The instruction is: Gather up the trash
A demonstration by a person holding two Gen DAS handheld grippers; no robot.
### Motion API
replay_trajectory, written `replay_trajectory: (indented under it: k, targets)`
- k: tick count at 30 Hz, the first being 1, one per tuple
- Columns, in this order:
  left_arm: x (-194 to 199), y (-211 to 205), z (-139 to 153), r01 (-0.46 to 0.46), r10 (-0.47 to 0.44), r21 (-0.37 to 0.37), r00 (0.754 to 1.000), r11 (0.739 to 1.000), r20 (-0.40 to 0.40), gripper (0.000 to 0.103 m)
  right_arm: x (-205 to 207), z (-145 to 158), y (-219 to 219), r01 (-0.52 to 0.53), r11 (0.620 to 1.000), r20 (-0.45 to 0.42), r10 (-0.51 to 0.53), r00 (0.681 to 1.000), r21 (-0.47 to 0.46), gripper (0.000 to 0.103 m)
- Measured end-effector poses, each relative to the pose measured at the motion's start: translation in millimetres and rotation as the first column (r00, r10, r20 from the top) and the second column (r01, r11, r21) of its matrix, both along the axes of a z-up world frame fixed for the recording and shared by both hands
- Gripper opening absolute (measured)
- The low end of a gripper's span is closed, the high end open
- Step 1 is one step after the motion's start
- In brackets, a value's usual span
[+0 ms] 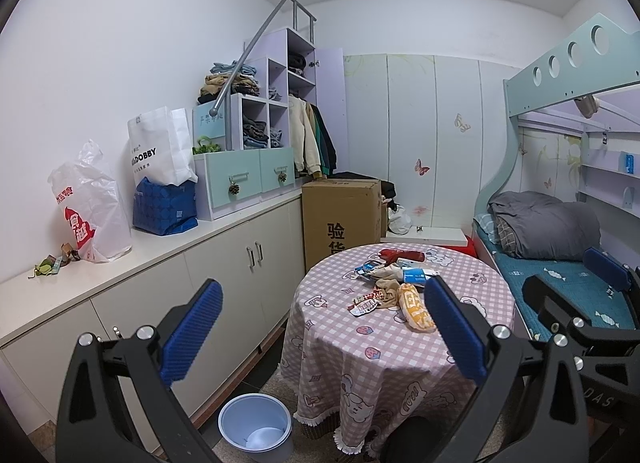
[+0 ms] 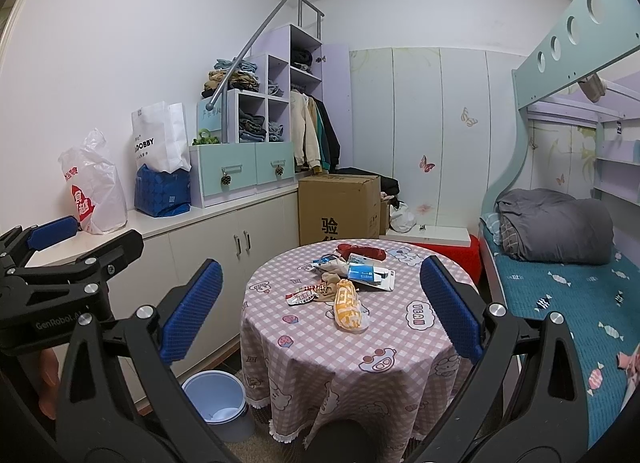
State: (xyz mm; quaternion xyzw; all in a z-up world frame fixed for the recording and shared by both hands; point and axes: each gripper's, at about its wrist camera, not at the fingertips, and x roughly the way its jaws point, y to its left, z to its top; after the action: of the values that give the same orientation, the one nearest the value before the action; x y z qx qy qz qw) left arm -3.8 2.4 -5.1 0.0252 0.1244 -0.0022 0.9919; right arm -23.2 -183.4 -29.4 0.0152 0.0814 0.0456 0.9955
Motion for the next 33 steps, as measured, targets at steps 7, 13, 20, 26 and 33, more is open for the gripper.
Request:
replay_trajectory:
  k: [7, 13, 20, 26, 33]
  targets:
    - [2, -2, 1, -0.001, 0.001, -0.001, 1.0, 1.0, 0.0, 0.099, 1, 1, 0, 0.001, 1.0, -0.001, -0.001, 1.0, 0.001, 0.097]
    - [2, -2, 1, -0.001, 0.001, -0.001, 1.0, 1.0, -0.001, 0.099, 1, 1, 0, 0.001, 1.0, -0.002, -0.001, 1.0, 0.0, 0.097]
    - [2, -2, 1, -0.001, 0.001, -0.001, 1.0, 1.0, -0.001, 0.099, 1, 1, 1, 0.001, 1.0, -0.002, -0.001, 1.0, 0.0, 0.097]
    - [0, -10, 0, -0.003, 0.003, 0.001, 1.0, 1.0, -0.001, 0.099, 1, 1, 1, 0.001, 1.0, -0.003, -0.001, 1.0, 0.0, 0.097]
    - [0, -10, 0, -0.003, 0.003, 0.001, 1.0, 1.0, -0.001, 0.099, 3, -5, 4, 0.001, 1.0, -0.001, -0.001, 1.0, 0.0, 0.097]
